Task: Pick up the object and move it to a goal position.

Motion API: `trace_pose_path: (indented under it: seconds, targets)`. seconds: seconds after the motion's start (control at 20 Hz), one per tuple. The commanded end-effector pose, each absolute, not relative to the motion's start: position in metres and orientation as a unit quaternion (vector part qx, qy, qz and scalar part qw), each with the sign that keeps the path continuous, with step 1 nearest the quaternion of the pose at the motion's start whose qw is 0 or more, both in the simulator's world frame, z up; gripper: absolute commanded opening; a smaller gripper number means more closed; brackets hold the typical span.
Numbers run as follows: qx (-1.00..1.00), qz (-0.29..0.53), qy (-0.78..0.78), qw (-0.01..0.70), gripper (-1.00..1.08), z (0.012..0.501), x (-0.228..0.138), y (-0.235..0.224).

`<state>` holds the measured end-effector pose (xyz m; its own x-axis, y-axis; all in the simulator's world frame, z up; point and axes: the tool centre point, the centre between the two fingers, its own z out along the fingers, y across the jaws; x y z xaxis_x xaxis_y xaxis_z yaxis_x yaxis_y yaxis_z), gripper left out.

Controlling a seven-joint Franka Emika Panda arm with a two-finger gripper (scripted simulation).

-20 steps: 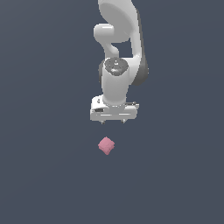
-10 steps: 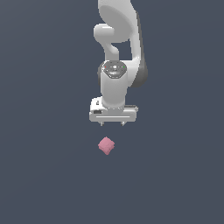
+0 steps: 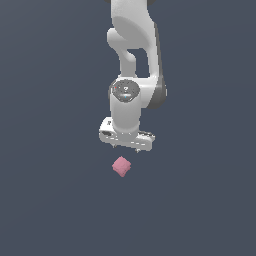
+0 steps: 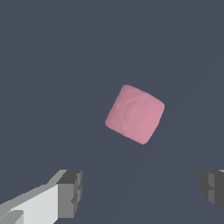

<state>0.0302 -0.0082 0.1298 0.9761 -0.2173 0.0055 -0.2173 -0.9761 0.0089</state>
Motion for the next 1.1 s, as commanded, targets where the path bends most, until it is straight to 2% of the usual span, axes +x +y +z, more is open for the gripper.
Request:
trace_pose_path:
  seconds: [0.0,0.5,1.05]
  targets:
    - [0.989,0.002,-0.148,0.003,1.0,0.123,0.037,-0.012]
    - [0.96,0.0,-0.281,0.0,1.0,0.1,0.061,-0.024]
    - [0.942,0.0,-0.336,0.0,1.0,0.09,0.07,-0.029]
